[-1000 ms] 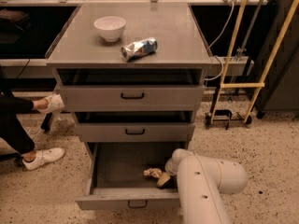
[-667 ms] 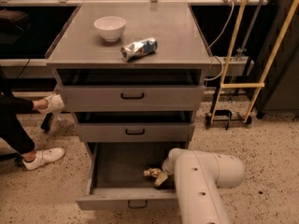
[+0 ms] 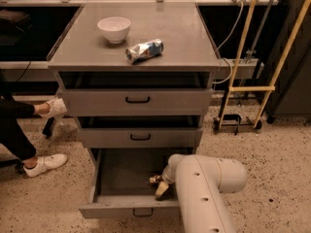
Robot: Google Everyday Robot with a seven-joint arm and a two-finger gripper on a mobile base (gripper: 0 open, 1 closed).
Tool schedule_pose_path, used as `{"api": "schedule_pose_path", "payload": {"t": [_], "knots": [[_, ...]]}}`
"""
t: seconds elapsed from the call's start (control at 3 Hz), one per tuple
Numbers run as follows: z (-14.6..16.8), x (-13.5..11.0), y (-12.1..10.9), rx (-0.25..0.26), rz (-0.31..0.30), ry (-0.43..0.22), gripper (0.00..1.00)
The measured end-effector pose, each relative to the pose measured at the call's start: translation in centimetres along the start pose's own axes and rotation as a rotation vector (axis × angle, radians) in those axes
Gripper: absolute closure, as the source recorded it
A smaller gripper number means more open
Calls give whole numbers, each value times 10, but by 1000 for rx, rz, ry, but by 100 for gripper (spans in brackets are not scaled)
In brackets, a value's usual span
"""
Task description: Pick orange can from bottom drawer and place on counter
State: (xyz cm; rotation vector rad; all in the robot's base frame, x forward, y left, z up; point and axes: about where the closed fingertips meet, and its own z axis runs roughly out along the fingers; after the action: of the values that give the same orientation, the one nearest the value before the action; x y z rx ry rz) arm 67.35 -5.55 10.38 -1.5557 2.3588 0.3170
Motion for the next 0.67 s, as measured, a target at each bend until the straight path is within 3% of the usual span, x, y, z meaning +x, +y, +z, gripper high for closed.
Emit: {"api": "schedule_pose_path", "payload": {"t": [0.67], "knots": [[0, 0, 0, 0, 0, 0, 42]]}}
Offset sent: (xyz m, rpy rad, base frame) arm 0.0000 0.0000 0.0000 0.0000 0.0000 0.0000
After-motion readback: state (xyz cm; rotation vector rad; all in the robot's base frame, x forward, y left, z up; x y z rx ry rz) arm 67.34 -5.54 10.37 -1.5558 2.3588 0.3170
